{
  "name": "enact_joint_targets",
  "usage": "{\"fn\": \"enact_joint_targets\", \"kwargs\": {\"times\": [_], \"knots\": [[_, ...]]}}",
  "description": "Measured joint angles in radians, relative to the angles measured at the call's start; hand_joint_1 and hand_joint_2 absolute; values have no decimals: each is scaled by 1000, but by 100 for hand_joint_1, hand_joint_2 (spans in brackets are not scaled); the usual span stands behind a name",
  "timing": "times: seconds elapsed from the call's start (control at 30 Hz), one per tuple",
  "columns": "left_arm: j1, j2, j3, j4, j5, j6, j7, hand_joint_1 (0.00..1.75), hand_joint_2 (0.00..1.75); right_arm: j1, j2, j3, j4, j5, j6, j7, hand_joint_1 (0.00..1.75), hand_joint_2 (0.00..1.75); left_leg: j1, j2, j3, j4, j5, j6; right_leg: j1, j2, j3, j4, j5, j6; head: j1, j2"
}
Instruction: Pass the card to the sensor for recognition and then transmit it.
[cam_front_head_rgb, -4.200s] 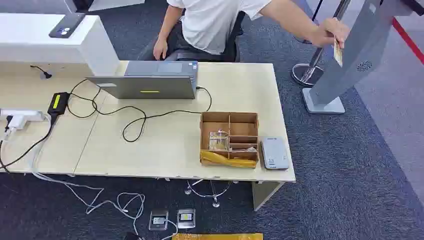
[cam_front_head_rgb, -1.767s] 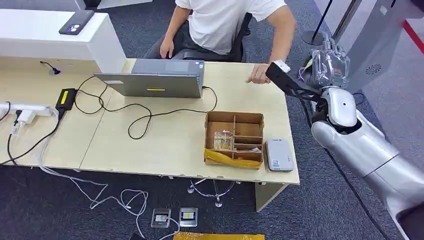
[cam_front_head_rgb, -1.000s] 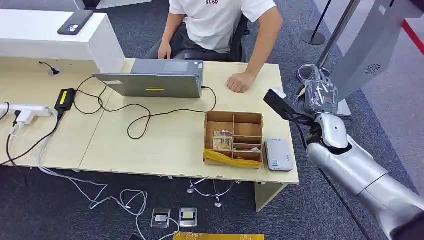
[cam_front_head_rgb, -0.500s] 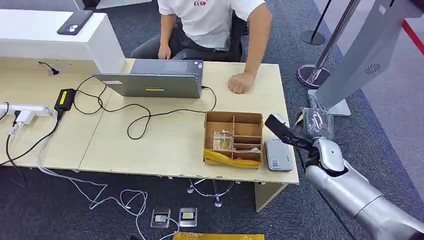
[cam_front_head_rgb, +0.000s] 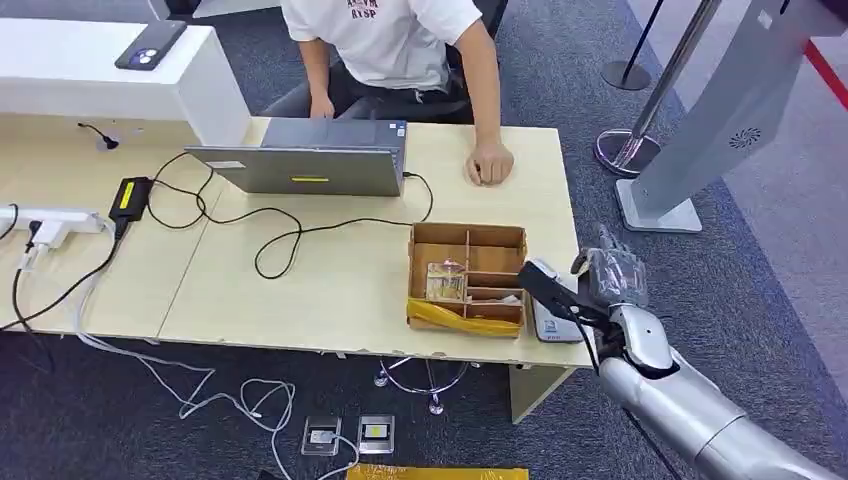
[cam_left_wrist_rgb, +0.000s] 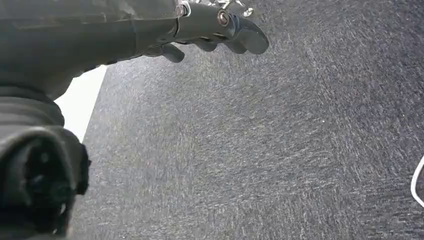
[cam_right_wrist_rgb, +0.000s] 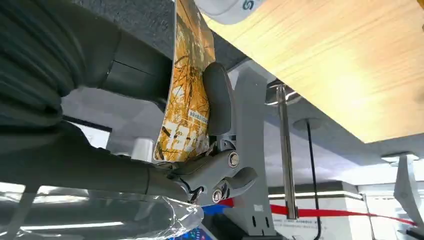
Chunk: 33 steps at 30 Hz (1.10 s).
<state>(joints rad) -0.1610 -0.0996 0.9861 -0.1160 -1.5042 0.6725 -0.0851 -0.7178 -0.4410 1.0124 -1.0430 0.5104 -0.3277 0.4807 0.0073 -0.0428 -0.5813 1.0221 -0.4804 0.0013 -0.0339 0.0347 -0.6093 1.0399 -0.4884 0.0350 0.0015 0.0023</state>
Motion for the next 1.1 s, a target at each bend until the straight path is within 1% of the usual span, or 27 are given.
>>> {"fn": "enact_joint_targets", "kwargs": {"times": [0.3, 1.1], "knots": [[0, 0, 0, 0, -4, 0, 0, 0, 0, 44, 20, -4, 35, -16, -5, -8, 175, 175, 0, 0, 0, 0, 0, 0, 0, 0, 0, 0, 0, 0, 0, 0], [4, 0, 0, 0, 17, 0, 0, 0, 0, 72, 61, -12, 81, -42, -23, -47, 175, 175, 0, 1, 2, 0, 0, 0, 0, 1, 2, 0, 0, 0, 0, 0]]}}
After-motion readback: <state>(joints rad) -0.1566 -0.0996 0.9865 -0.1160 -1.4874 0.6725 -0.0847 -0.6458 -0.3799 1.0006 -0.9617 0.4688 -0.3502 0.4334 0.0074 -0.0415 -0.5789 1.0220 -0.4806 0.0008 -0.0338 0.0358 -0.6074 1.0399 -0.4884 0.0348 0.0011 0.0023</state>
